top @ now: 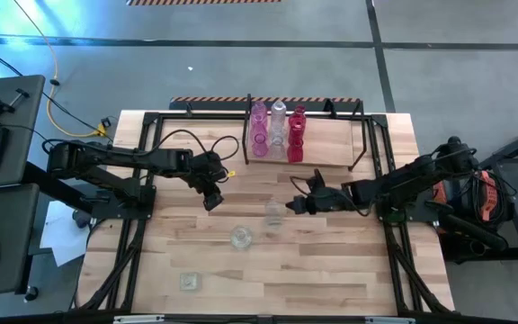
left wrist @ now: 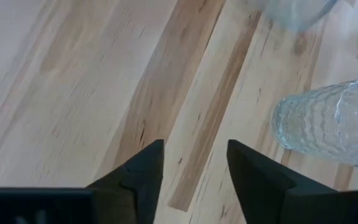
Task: Sort vases onto shelf
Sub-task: Put the transparent vase on the shelf
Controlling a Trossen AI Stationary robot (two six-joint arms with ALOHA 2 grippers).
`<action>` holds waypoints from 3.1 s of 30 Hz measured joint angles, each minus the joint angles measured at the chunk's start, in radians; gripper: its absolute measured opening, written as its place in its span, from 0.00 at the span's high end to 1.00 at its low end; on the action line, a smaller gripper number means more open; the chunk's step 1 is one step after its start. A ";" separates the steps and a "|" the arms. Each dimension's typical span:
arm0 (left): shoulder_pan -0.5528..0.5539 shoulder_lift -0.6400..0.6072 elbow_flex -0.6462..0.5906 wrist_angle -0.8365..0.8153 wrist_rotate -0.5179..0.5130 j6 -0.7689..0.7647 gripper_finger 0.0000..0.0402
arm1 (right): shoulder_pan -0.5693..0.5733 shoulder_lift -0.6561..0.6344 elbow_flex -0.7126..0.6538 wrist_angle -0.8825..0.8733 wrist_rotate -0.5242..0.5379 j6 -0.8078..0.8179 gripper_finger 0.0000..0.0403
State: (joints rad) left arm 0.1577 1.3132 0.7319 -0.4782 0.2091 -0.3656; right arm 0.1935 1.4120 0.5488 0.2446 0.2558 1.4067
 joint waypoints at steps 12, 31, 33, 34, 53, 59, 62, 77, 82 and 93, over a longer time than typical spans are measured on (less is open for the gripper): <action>0.024 0.000 0.000 0.014 0.005 0.023 0.53 | -0.109 0.000 -0.002 -0.209 -0.055 -0.073 0.41; 0.040 0.000 0.000 0.036 0.006 0.011 0.53 | -0.235 0.000 0.000 -0.370 -0.229 -0.155 0.41; 0.040 0.000 0.000 0.036 0.006 0.011 0.53 | -0.235 0.000 0.000 -0.420 -0.247 -0.156 0.41; 0.040 0.000 0.000 0.036 0.006 0.011 0.53 | -0.235 0.001 0.000 -0.438 -0.254 -0.157 0.42; 0.040 0.000 0.000 0.034 0.004 0.011 0.53 | -0.220 0.001 0.000 -0.441 -0.343 -0.186 0.88; 0.040 0.000 0.000 0.034 0.004 0.012 0.53 | -0.217 0.001 -0.001 -0.386 -0.344 -0.201 0.76; 0.040 0.000 0.001 0.034 0.004 0.012 0.53 | -0.220 0.001 -0.001 -0.355 -0.361 -0.188 0.66; 0.040 -0.001 0.001 0.026 0.005 0.021 0.54 | -0.175 -0.096 -0.001 -0.578 -0.154 0.009 0.50; 0.040 -0.001 0.001 0.026 0.002 0.033 0.54 | -0.076 -0.157 -0.001 -0.666 -0.031 0.189 0.53; 0.063 -0.001 0.001 0.037 -0.009 0.074 0.54 | 0.128 -0.170 -0.001 -0.717 0.070 0.565 0.57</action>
State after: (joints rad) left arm 0.2208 1.3125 0.7326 -0.4410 0.2001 -0.2916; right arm 0.3210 1.2419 0.5480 -0.4721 0.3258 1.9715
